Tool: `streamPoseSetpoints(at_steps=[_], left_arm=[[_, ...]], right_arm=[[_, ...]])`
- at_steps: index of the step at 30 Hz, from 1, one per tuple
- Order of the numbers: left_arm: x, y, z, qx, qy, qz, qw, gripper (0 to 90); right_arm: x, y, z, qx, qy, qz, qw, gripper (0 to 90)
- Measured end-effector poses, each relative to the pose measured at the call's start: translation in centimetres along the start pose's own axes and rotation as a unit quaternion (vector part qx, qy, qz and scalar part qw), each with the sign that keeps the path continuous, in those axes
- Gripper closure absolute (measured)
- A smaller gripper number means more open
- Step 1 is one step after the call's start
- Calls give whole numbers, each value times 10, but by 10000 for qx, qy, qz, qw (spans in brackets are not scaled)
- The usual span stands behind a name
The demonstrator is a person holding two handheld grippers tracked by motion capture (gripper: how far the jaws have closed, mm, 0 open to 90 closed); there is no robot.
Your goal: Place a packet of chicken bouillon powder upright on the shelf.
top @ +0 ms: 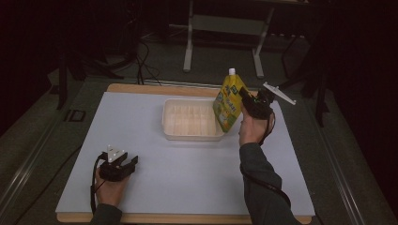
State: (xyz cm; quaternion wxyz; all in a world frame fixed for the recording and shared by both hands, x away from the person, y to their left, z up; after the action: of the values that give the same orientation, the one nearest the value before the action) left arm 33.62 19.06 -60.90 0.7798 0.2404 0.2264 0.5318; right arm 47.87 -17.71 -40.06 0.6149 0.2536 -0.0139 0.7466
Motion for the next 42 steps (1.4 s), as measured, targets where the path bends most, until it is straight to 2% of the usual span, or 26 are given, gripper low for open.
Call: streamPoseSetpoints(at_steps=[4,12,17,20,29,35,39,42], left_arm=[[0,0,0,8,-5,4,10000,534],[0,0,0,-8,20,-7,10000,534],[0,0,0,-13,21,-11,10000,534],[0,0,0,-10,24,-15,10000,534],[0,0,0,-4,18,-8,10000,534],[0,0,0,-12,16,-7,10000,534],[1,1,0,-14,7,-11,10000,534],[1,1,0,-28,30,-21,10000,534]], right_arm=[[-1,5,3,-165,144,-151,9996,900],[6,0,0,-177,186,-257,9993,900],[11,-3,0,-153,173,-163,9996,900],[19,-4,0,-133,150,-89,9998,900],[20,1,0,-209,230,-229,9993,900],[19,-2,-1,-184,199,-283,9992,900],[19,-7,-3,-144,174,-184,9996,900],[19,-11,-3,-90,-63,-38,9999,900]])
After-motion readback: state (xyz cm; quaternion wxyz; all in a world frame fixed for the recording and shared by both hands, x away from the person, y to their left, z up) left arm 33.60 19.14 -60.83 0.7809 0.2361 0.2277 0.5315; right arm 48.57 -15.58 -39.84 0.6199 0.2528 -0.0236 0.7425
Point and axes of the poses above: each handheld gripper's, and its own axes: y roughly backward along the jaws, z roughly out of its top, x roughly to its left, the point moved 9 cm from there along -y, roughly forward along the jaws, and after that the axes turned 5 degrees about -z, right-handed, at the moved point
